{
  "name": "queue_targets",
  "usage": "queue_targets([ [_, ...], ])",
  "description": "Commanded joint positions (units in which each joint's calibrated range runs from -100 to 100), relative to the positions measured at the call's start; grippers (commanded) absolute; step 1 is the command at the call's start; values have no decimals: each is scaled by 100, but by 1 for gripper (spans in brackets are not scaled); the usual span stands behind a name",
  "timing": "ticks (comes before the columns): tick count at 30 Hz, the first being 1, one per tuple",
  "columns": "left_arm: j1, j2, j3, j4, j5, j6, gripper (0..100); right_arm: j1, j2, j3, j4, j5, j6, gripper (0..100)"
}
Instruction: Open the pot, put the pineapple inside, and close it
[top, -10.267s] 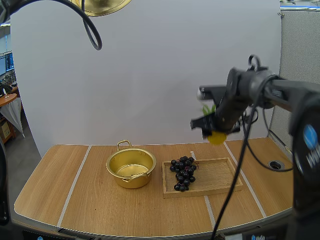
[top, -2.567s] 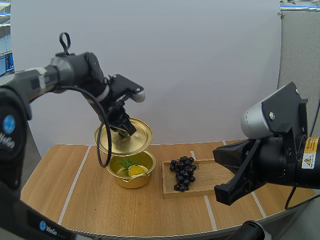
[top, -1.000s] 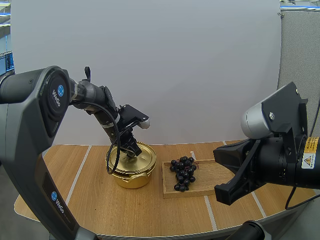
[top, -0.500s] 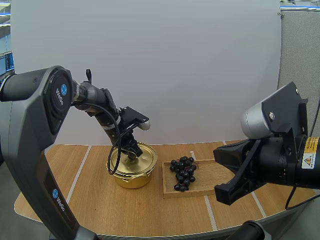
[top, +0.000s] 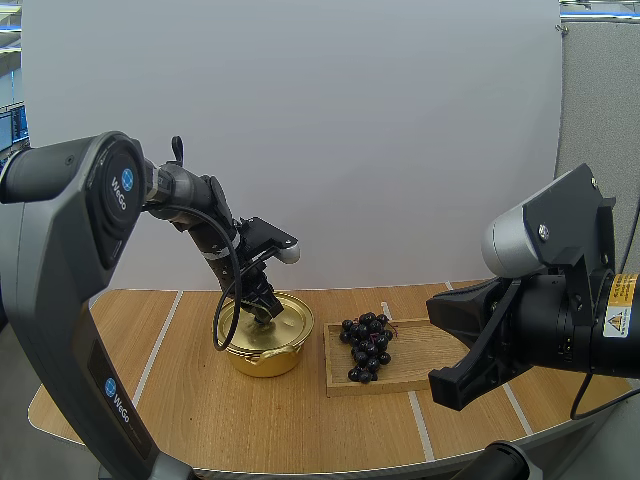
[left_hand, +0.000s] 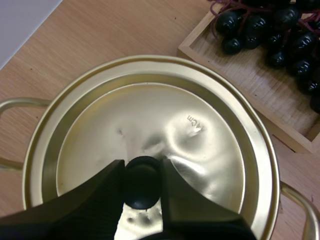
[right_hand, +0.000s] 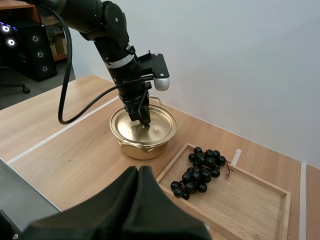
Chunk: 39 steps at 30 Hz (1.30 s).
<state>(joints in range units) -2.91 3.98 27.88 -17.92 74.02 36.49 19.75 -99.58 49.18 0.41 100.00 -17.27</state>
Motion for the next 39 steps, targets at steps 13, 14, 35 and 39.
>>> queue_targets([
  [13,-7,45,47,204,539,-101,100,-2,-42,5,-41,0,20,0],
  [14,-7,45,47,204,559,-134,100,-2,-42,5,-41,0,20,0],
  [35,-7,-1350,-2048,1123,2598,-1152,100,-2,-42,5,-41,0,20,0],
  [39,-7,-2091,-2574,1123,2598,-1274,100,-2,-42,5,-41,0,20,0],
])
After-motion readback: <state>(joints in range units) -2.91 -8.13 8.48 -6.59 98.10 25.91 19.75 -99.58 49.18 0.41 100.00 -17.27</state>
